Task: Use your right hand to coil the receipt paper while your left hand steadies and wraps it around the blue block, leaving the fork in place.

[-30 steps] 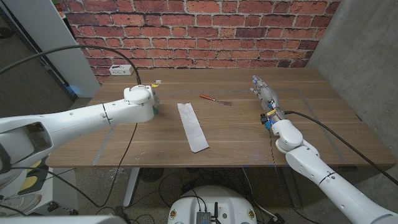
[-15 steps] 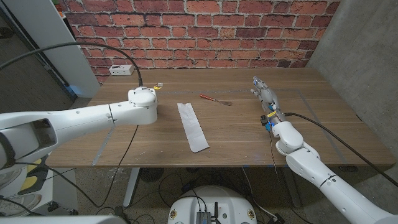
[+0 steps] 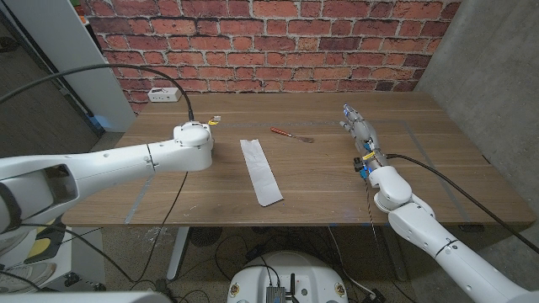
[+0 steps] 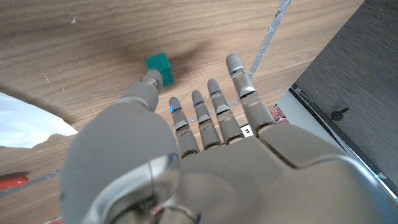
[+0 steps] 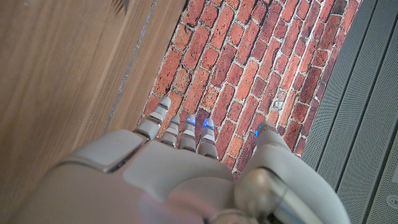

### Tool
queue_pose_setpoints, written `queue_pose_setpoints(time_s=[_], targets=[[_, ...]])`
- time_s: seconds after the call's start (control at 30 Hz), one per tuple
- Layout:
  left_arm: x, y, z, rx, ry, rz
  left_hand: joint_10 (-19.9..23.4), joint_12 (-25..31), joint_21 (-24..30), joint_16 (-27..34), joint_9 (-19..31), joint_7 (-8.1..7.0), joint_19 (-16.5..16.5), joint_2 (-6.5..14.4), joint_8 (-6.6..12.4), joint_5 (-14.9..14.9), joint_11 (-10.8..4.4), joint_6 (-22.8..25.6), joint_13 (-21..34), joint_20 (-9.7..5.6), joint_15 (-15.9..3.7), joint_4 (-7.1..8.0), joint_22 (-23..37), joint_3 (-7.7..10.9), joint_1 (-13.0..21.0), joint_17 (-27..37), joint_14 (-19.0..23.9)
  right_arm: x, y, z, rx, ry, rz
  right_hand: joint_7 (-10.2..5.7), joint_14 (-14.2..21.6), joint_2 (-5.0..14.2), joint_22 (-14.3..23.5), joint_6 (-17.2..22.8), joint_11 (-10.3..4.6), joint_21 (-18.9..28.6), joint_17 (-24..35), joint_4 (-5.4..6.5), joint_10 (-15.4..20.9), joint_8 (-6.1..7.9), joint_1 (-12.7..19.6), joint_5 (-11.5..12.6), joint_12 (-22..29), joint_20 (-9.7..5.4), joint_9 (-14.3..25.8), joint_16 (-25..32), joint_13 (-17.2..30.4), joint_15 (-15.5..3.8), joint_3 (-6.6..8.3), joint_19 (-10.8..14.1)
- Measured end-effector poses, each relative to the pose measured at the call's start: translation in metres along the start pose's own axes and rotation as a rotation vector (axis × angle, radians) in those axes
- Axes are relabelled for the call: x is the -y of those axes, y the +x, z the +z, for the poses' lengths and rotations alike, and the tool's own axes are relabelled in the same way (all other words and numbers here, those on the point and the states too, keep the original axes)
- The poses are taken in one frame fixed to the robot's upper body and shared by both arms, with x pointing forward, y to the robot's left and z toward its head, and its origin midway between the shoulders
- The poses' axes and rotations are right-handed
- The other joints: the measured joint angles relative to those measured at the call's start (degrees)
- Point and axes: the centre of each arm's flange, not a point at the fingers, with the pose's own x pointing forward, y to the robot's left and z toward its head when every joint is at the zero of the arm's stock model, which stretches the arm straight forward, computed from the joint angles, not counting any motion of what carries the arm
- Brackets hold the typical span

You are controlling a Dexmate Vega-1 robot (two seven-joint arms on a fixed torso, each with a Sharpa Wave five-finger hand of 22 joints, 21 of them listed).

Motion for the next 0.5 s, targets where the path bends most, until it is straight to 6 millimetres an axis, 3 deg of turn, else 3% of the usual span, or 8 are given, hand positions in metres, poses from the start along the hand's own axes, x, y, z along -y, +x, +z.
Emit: queue_pose_setpoints(time_s=[0.5], targets=[[0.011, 0.011, 0.000, 0.009, 0.002, -0.019, 2.13, 0.88, 0.71, 1.61, 0.29, 0.34, 1.78, 1.10, 0.00, 0.00, -0.74, 1.54, 0.27, -0.96, -0.14, -0.08, -0.01, -1.04, 1.55, 0.53, 2.46, -0.001, -0.002, -0.001, -0.011, -0.006, -0.010, -0.31, -0.01, 0.00, 0.00, 0.31, 0.00, 0.00, 0.00, 0.00, 0.00, 0.00, 0.00, 0.00, -0.26, 0.00, 0.00, 0.00, -0.01, 0.00, 0.00, 0.00]])
